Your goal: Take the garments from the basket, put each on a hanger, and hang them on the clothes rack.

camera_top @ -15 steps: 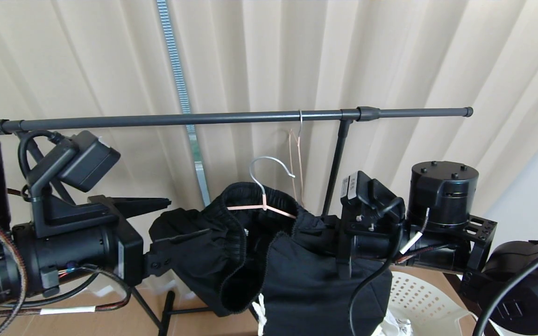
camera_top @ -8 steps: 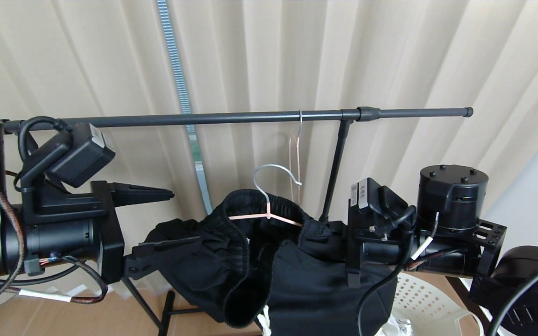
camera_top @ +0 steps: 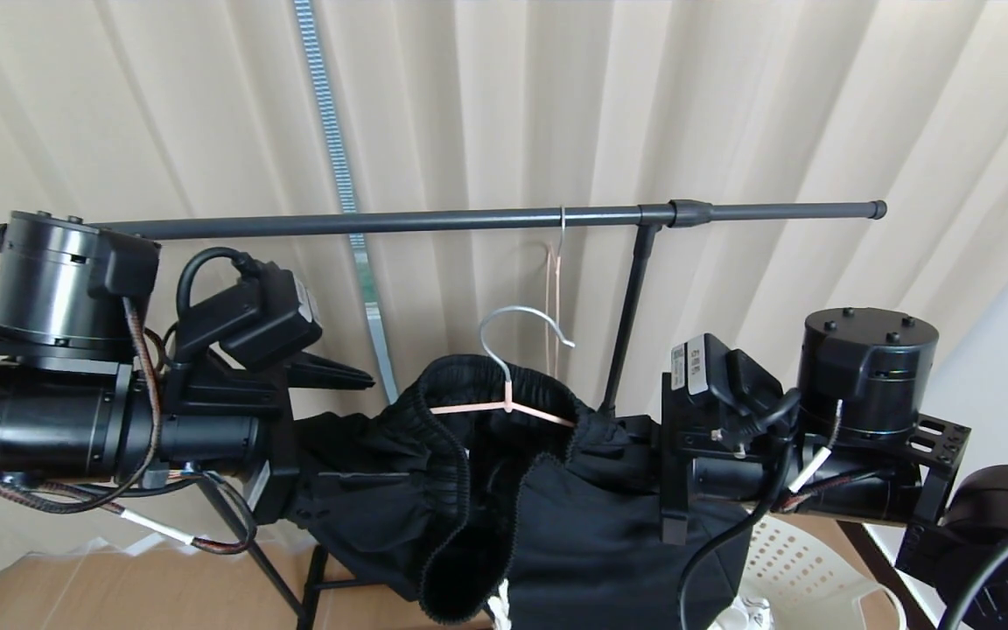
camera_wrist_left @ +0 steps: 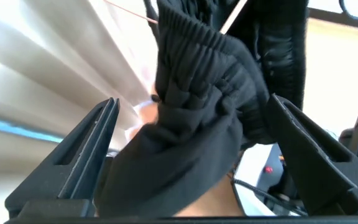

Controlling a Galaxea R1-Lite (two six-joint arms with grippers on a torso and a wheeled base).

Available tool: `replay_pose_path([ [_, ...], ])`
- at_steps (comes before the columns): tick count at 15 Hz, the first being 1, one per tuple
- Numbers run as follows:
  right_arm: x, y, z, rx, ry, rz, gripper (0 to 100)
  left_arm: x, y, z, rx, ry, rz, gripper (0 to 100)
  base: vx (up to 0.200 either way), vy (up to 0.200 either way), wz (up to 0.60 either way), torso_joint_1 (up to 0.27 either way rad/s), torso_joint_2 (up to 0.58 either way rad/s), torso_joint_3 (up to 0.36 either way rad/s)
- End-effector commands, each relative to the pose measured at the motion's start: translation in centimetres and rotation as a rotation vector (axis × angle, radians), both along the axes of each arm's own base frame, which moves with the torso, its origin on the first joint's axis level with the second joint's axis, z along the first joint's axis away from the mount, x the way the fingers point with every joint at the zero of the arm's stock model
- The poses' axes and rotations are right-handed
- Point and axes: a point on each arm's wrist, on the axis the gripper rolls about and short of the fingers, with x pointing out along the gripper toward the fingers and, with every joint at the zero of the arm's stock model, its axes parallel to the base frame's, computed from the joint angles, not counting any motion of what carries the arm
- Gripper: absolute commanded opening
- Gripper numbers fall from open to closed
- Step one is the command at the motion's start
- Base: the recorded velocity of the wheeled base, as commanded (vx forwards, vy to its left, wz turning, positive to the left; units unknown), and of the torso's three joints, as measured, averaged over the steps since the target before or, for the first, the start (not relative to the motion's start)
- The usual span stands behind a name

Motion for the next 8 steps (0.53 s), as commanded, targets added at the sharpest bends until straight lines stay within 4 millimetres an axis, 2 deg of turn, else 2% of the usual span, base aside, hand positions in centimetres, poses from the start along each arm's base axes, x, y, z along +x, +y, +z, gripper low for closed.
replay_pose_path([
  [1, -0.1, -0.1, 0.2, 0.003, -0.005, 0.002, 0, 1.0, -0.9, -1.3, 0.019, 0.051, -0.02, 100, 0.0, 0.0, 0.0, 0.0, 0.0, 0.0],
  [8, -1.6, -0.2, 0.7, 0.015, -0.012, 0.052, 0, 1.4, -1.4, -1.4, -0.032, 0.074, -0.112, 100, 0.0, 0.0, 0.0, 0.0, 0.0, 0.0],
])
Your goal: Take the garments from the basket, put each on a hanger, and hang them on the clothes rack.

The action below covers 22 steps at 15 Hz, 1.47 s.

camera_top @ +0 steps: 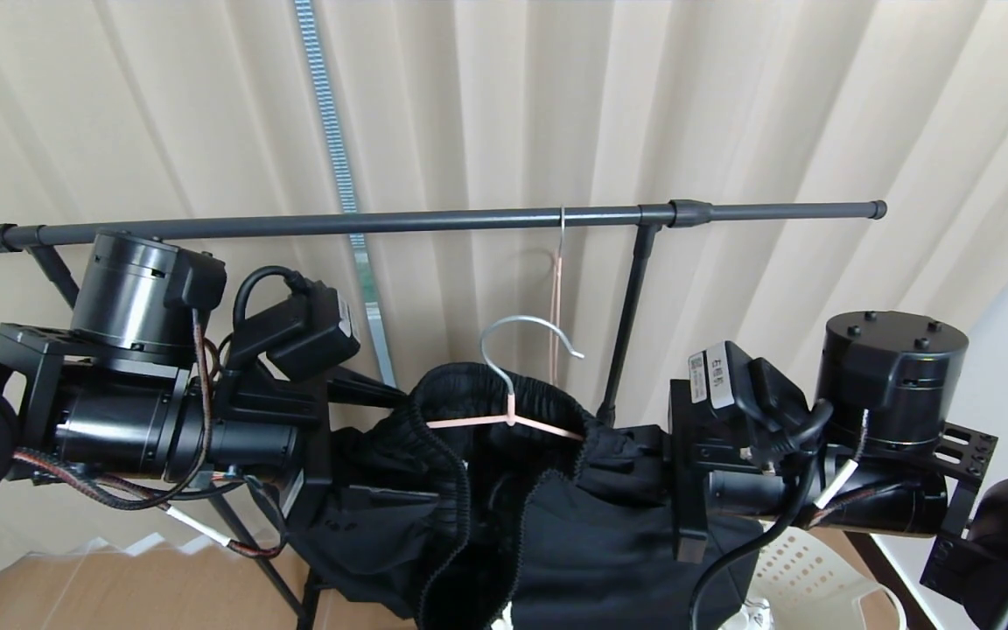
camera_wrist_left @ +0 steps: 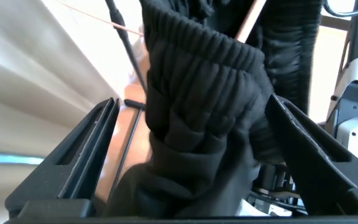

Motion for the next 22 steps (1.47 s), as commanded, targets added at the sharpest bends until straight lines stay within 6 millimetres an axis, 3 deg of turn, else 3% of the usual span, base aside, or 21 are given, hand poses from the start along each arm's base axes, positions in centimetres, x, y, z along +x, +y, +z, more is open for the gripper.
replay_pose_path([
  [1, -0.6, 0.1, 0.4, 0.008, -0.012, 0.014, 0, 0.1, -0.1, -0.2, -0.004, 0.009, -0.012, 100, 0.0, 0.0, 0.0, 0.0, 0.0, 0.0],
  [10, -1.3, 0.0, 1.1, 0.025, -0.027, 0.041, 0, -0.1, -0.8, -0.8, -0.001, 0.032, -0.05, 100, 0.0, 0.0, 0.0, 0.0, 0.0, 0.0],
  [11, -1.5, 0.1, 1.1, 0.028, -0.027, 0.056, 0, 0.0, -0.8, -0.9, 0.0, 0.038, -0.049, 0, 0.0, 0.0, 0.0, 0.0, 0.0, 0.0],
  [17, -1.3, 0.2, 1.1, 0.028, -0.021, 0.058, 0, -1.0, -1.1, -0.7, -0.003, 0.031, -0.074, 0, 0.0, 0.0, 0.0, 0.0, 0.0, 0.0],
  [22, -0.5, 0.5, 0.5, 0.01, -0.002, 0.036, 0, -2.7, 0.3, -0.9, -0.001, 0.037, -0.047, 0, 0.0, 0.0, 0.0, 0.0, 0.0, 0.0],
])
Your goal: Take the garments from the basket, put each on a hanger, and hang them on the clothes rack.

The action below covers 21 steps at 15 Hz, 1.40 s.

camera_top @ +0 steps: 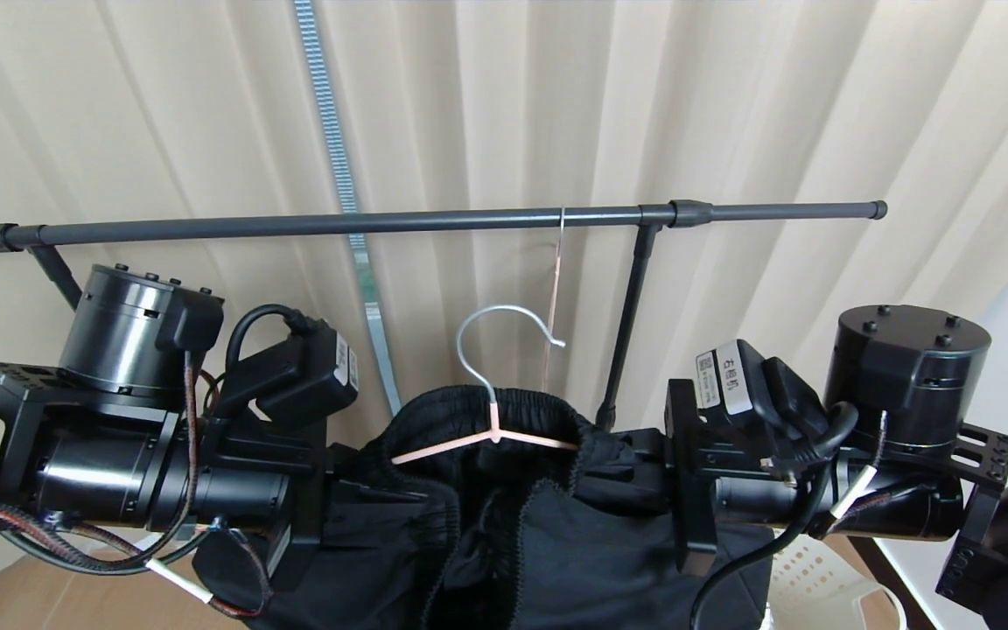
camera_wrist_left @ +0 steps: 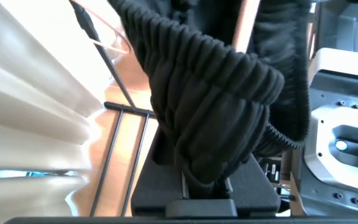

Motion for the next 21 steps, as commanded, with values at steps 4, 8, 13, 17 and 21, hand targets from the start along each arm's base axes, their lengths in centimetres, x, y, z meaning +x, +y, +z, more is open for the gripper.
replay_pose_path([
  [4, 0.4, 0.0, -0.5, -0.012, 0.013, -0.011, 100, -0.5, 1.1, 0.1, -0.002, -0.006, 0.035, 0, 0.0, 0.0, 0.0, 0.0, 0.0, 0.0],
  [8, 0.7, -0.8, -0.4, -0.01, 0.003, -0.038, 100, -0.5, 2.1, 0.0, -0.015, -0.026, 0.081, 0, 0.0, 0.0, 0.0, 0.0, 0.0, 0.0],
  [13, 0.9, -0.8, -0.7, -0.025, -0.018, -0.039, 100, -0.8, 3.1, -0.3, -0.046, -0.074, 0.127, 0, 0.0, 0.0, 0.0, 0.0, 0.0, 0.0],
  [17, 1.7, -1.0, -1.2, -0.04, -0.024, -0.056, 100, -1.9, 4.1, 0.5, -0.062, -0.113, 0.154, 0, 0.0, 0.0, 0.0, 0.0, 0.0, 0.0],
  [21, 2.9, -1.1, -1.8, -0.05, -0.011, -0.078, 100, -3.2, 4.7, 0.9, -0.074, -0.145, 0.162, 0, 0.0, 0.0, 0.0, 0.0, 0.0, 0.0],
])
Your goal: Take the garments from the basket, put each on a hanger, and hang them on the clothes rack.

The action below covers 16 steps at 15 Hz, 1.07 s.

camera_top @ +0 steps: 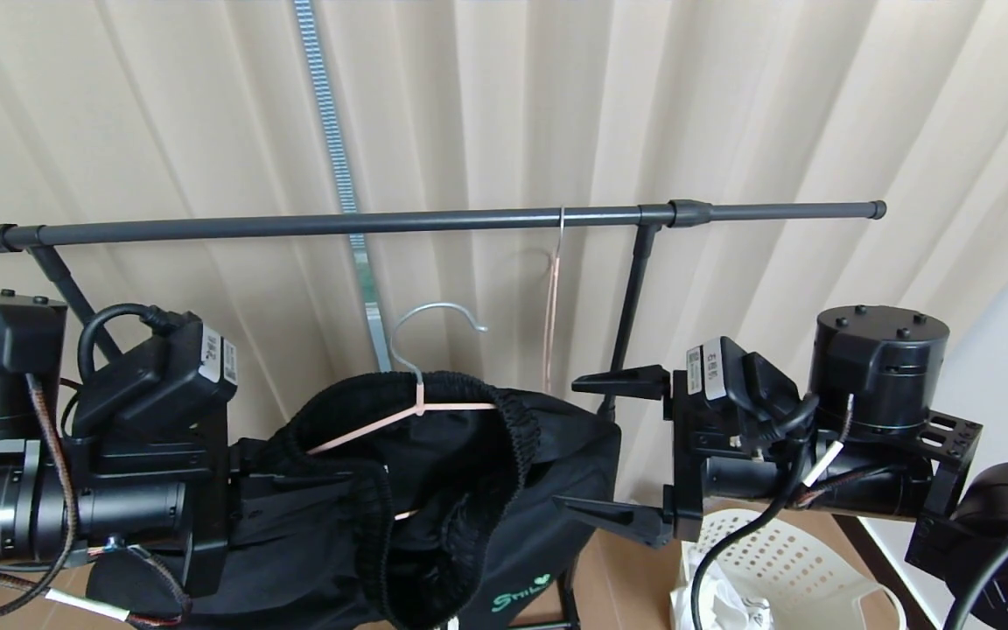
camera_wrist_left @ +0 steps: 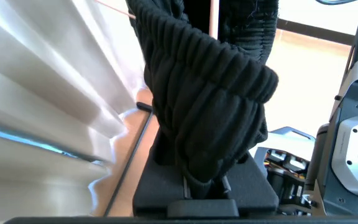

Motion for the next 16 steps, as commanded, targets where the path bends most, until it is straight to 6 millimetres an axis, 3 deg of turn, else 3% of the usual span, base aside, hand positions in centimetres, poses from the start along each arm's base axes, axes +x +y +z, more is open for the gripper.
replay_pose_path([
  [1, 0.9, 0.0, -0.6, -0.007, 0.011, -0.014, 100, -1.2, 0.4, 0.5, -0.01, -0.034, 0.001, 0, 0.0, 0.0, 0.0, 0.0, 0.0, 0.0],
  [6, 1.7, 0.0, -1.8, -0.027, 0.043, -0.023, 100, -2.3, 1.0, 1.0, -0.027, -0.061, 0.023, 0, 0.0, 0.0, 0.0, 0.0, 0.0, 0.0],
  [16, 3.3, 0.1, -6.3, -0.184, -0.068, 0.022, 100, -2.9, 1.4, 1.9, -0.046, -0.098, 0.041, 0, 0.0, 0.0, 0.0, 0.0, 0.0, 0.0],
])
